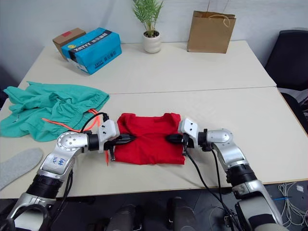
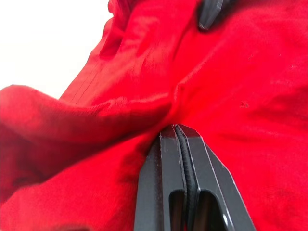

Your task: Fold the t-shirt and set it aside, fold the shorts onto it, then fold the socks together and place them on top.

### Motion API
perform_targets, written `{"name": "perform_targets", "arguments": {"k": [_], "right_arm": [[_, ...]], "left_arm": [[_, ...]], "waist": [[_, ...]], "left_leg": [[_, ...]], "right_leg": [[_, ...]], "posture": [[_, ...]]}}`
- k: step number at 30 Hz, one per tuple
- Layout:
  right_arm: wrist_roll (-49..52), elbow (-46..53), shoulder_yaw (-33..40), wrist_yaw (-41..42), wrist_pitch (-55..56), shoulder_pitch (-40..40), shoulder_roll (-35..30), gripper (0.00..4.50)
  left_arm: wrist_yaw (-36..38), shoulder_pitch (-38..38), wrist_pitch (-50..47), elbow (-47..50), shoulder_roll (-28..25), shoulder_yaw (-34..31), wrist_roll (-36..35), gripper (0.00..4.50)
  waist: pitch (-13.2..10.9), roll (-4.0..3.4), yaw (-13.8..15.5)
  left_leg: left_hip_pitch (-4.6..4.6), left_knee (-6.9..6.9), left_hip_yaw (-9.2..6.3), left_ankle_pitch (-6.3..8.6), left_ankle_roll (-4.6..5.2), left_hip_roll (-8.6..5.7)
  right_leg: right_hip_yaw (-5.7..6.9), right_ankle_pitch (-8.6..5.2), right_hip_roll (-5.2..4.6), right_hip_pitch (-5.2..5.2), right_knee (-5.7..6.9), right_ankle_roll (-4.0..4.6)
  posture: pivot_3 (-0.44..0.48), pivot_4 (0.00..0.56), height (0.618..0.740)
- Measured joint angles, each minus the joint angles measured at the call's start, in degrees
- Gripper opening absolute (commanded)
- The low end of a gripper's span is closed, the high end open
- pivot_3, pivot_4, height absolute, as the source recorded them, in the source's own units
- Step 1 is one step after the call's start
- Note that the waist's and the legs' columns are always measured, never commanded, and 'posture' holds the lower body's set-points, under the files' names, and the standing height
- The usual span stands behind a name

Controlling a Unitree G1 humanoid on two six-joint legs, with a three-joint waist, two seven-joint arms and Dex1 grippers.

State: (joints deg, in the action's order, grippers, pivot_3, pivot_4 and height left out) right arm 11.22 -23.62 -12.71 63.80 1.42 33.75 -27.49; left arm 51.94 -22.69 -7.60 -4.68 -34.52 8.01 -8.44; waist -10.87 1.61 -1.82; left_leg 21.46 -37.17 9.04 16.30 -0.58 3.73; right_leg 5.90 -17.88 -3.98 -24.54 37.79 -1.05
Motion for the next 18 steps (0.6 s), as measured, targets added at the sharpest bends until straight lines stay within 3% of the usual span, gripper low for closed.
{"name": "perform_targets", "arguments": {"k": [12, 18], "right_arm": [[-0.98, -6.32, 2.20, -2.67, 2.38, 3.39, 3.39, 0.00], [-1.10, -10.55, 6.34, -10.06, 3.40, 7.19, 7.49, 0.00]], "left_arm": [[0.20, -1.35, -0.37, -1.73, 1.71, -2.14, -1.39, 0.04], [1.91, -0.88, -4.34, -2.21, 0.68, -3.28, -3.09, 0.04]], "waist": [[0.00, 0.00, -0.08], [0.00, 0.00, -0.19]], "left_leg": [[0.00, -0.02, 0.01, -0.03, -0.01, 0.00], [0.00, -0.03, 0.03, -0.04, -0.02, 0.00]], "right_leg": [[-0.02, 0.00, -0.02, 0.00, 0.05, 0.00], [-0.04, 0.00, -0.01, -0.01, 0.06, 0.00]], "posture": [[0.000, 0.150, 0.740], [0.000, 0.150, 0.740]]}}
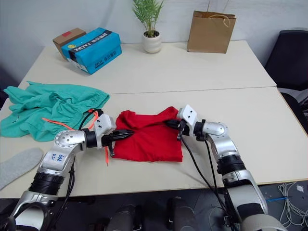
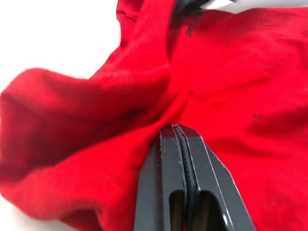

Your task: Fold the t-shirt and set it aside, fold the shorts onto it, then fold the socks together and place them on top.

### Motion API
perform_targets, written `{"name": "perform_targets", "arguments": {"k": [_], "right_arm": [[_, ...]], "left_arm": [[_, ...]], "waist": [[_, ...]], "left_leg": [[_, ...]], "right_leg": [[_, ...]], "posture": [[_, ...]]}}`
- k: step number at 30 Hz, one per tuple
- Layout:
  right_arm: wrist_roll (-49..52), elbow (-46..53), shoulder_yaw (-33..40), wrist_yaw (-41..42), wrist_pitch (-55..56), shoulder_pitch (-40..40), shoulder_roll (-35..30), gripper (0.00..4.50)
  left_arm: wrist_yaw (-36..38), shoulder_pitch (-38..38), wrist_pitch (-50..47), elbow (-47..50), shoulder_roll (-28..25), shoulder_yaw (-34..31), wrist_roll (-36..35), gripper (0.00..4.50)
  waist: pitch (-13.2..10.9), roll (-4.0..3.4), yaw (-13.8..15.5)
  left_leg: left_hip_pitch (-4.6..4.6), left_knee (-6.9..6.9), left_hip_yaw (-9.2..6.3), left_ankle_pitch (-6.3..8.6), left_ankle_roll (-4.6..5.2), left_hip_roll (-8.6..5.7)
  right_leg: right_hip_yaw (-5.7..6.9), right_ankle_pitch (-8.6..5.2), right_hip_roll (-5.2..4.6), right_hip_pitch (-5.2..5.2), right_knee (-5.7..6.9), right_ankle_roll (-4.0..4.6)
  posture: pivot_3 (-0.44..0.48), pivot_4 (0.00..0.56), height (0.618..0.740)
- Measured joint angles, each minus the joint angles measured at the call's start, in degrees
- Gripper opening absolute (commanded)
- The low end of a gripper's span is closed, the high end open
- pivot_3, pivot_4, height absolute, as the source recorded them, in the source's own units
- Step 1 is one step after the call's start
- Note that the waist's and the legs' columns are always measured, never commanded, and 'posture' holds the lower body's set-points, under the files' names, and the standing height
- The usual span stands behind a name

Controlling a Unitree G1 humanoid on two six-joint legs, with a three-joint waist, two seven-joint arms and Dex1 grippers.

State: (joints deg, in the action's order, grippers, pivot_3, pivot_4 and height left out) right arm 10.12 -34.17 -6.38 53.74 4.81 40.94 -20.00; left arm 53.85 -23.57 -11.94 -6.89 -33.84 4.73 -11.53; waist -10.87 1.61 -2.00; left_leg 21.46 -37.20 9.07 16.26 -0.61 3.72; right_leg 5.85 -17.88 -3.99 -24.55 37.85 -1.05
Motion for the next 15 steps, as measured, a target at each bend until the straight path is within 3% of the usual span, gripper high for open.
{"name": "perform_targets", "arguments": {"k": [7, 10, 15], "right_arm": [[-1.59, -6.82, 4.60, -13.30, -0.05, 5.25, 3.72, 0.00], [-0.76, -5.16, 4.69, -12.52, -2.38, 4.68, 3.94, 0.00], [1.95, 6.15, 3.58, -6.55, -7.42, -0.78, 3.84, 0.00]], "left_arm": [[2.20, 6.31, -3.74, 5.59, -3.28, -0.65, -1.74, 0.04], [2.48, 8.99, -5.24, 8.55, -4.05, -1.63, -2.93, 0.04], [6.41, 13.62, -10.03, 13.44, -7.74, -2.84, -7.73, 0.04]], "waist": [[0.01, -0.01, -0.60], [0.01, -0.01, -0.88], [0.01, -0.02, -1.22]], "left_leg": [[-0.03, 0.06, 0.00, -0.02, -0.03, 0.02], [-0.03, 0.09, -0.01, -0.01, -0.03, 0.02], [-0.04, 0.16, -0.04, -0.01, -0.04, 0.04]], "right_leg": [[-0.04, -0.03, -0.01, 0.00, 0.00, 0.05], [-0.04, -0.03, -0.01, 0.00, -0.01, 0.06], [-0.04, -0.06, 0.00, 0.00, -0.02, 0.09]], "posture": [[0.000, 0.150, 0.740], [0.000, 0.150, 0.740], [0.000, 0.150, 0.740]]}}
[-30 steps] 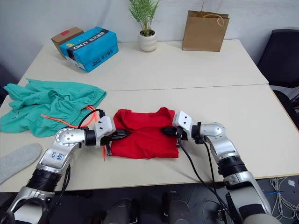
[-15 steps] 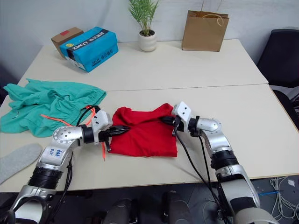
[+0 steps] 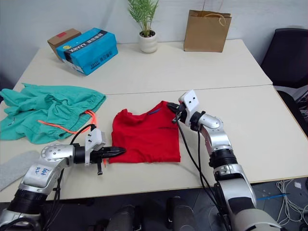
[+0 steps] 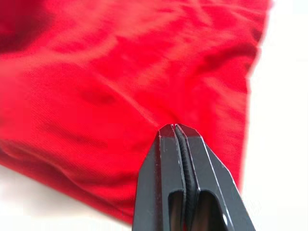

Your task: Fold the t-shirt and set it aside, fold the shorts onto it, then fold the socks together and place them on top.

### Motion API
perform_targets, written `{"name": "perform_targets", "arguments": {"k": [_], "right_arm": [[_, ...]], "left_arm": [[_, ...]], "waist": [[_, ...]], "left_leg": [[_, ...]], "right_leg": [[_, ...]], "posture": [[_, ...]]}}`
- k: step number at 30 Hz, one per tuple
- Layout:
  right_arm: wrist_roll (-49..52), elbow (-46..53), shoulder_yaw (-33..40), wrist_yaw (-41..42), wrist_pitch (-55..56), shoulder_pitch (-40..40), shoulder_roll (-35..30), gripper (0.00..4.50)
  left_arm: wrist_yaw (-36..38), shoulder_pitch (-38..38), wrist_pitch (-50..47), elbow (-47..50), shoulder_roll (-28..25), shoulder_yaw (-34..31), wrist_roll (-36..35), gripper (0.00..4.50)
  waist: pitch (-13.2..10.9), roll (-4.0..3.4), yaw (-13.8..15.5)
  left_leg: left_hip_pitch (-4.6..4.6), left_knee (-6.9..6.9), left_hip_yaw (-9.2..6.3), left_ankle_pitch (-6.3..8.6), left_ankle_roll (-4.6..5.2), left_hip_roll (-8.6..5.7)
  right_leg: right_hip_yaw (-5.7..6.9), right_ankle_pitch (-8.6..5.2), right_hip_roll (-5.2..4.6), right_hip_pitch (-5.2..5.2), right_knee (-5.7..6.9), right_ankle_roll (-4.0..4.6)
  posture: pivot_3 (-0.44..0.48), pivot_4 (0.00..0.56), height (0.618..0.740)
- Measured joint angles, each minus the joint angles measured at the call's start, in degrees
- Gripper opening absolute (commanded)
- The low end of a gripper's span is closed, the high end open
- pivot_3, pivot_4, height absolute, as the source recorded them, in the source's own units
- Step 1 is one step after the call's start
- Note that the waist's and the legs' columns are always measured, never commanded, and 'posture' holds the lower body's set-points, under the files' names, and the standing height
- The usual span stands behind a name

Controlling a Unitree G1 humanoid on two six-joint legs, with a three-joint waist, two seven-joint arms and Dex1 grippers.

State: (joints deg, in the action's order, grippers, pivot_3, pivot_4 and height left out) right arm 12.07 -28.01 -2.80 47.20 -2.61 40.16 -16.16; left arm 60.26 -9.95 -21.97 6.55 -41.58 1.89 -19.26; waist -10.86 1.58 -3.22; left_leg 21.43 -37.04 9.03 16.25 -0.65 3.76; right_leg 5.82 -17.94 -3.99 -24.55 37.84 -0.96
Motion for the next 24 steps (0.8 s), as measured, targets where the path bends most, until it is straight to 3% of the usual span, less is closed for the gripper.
{"name": "perform_targets", "arguments": {"k": [5, 10, 15, 20, 24], "right_arm": [[-0.24, 7.46, -4.79, 5.13, -4.06, -4.32, -0.38, 0.00], [-4.08, 8.31, -8.47, 5.38, -2.69, -6.60, -1.37, 0.00], [-4.89, 11.39, -10.78, 7.41, -2.43, -9.41, -2.67, 0.00], [-4.97, 15.59, -11.55, 8.35, -3.24, -12.30, -3.95, 0.00], [-4.16, 19.25, -12.31, 11.01, -2.56, -15.57, -5.49, 0.00]], "left_arm": [[0.50, -2.49, -1.98, -0.57, 0.01, -2.84, -3.09, 0.04], [-3.08, -14.48, 3.54, -10.68, 6.91, -1.19, 0.53, 0.04], [-6.11, -20.65, 7.04, -20.51, 15.60, 2.60, 4.11, 0.04], [-11.64, -25.45, 12.22, -29.62, 19.87, 4.72, 8.90, 0.04], [-19.17, -32.36, 16.55, -39.72, 22.00, 1.35, 10.66, 0.04]], "waist": [[-0.01, 0.00, 0.32], [0.00, 0.01, 1.63], [0.01, 0.03, 1.45], [0.01, 0.04, 1.57], [0.02, 0.09, 1.76]], "left_leg": [[0.02, -0.06, -0.07, 0.01, 0.02, -0.04], [0.05, -0.09, -0.04, 0.02, 0.08, -0.12], [0.10, -0.15, 0.06, 0.02, 0.09, -0.09], [0.02, -0.16, 0.00, -0.02, 0.05, -0.07], [0.03, -0.17, -0.11, 0.01, 0.11, -0.11]], "right_leg": [[0.04, 0.00, -0.02, 0.03, 0.01, 0.01], [0.07, 0.02, -0.08, 0.03, -0.02, -0.03], [0.06, 0.02, -0.02, 0.01, -0.08, -0.05], [0.08, 0.03, 0.02, 0.03, 0.02, -0.05], [0.14, 0.06, 0.00, 0.08, 0.01, -0.08]], "posture": [[0.000, 0.150, 0.740], [0.000, 0.150, 0.740], [0.000, 0.150, 0.740], [0.000, 0.150, 0.740], [0.000, 0.150, 0.740]]}}
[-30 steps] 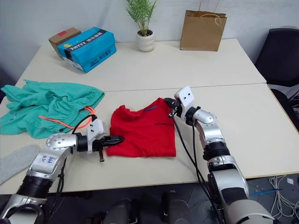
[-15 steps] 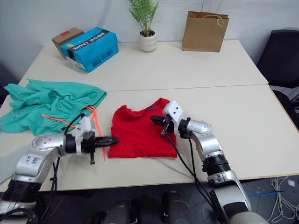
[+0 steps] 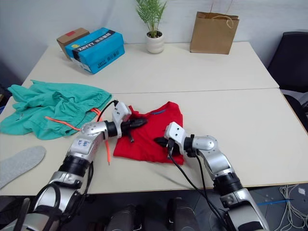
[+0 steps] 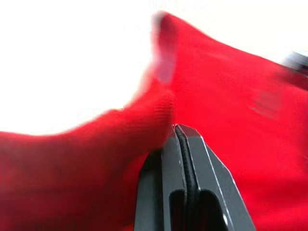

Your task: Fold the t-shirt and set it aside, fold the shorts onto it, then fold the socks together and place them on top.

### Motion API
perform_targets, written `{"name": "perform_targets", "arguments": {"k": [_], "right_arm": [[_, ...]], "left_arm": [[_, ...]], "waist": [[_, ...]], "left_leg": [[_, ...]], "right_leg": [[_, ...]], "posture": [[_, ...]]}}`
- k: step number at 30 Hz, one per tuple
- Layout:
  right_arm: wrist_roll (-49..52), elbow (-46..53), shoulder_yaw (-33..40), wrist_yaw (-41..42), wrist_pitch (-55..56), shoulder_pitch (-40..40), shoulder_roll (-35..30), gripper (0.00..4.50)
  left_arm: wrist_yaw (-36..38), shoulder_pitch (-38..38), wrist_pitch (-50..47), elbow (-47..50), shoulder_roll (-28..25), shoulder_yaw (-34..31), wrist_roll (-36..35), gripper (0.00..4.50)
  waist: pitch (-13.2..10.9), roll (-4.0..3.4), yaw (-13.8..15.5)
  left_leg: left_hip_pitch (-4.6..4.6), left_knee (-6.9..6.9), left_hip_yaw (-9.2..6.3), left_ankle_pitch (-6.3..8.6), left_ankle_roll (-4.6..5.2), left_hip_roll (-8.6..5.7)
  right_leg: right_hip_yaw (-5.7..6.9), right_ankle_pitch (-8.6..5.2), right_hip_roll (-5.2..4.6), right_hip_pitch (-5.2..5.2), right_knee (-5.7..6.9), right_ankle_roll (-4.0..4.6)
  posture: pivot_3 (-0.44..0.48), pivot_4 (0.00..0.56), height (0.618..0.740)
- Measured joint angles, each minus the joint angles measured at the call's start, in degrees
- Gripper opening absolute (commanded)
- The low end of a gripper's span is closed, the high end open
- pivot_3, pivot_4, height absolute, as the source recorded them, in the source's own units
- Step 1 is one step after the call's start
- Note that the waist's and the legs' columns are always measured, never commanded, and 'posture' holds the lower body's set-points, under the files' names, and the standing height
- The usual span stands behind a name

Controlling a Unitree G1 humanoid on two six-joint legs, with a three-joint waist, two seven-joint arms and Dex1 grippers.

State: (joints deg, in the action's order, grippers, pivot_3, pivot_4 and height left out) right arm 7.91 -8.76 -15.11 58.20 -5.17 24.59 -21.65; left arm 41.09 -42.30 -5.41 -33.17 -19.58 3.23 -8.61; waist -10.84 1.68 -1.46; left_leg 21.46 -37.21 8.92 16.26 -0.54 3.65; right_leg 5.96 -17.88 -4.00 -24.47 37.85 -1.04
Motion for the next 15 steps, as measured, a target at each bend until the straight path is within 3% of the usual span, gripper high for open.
{"name": "perform_targets", "arguments": {"k": [7, 15], "right_arm": [[2.47, 4.09, 0.31, 2.88, -0.41, -3.37, -3.07, 0.00], [8.20, 5.49, 5.75, 1.92, -5.91, -1.94, -2.88, 0.00]], "left_arm": [[-5.08, -2.71, 6.09, -7.70, 0.42, -2.96, 1.71, 0.04], [14.01, 10.04, 1.71, 17.10, -7.49, -3.94, -8.38, 0.04]], "waist": [[-0.01, 0.02, -0.18], [-0.01, 0.03, -0.19]], "left_leg": [[0.02, 0.04, 0.06, -0.01, -0.04, 0.03], [0.00, 0.00, 0.05, -0.07, -0.13, 0.07]], "right_leg": [[0.04, 0.00, 0.01, -0.02, -0.08, -0.01], [0.00, -0.02, 0.03, -0.03, 0.00, 0.03]], "posture": [[0.000, 0.150, 0.740], [0.000, 0.150, 0.740]]}}
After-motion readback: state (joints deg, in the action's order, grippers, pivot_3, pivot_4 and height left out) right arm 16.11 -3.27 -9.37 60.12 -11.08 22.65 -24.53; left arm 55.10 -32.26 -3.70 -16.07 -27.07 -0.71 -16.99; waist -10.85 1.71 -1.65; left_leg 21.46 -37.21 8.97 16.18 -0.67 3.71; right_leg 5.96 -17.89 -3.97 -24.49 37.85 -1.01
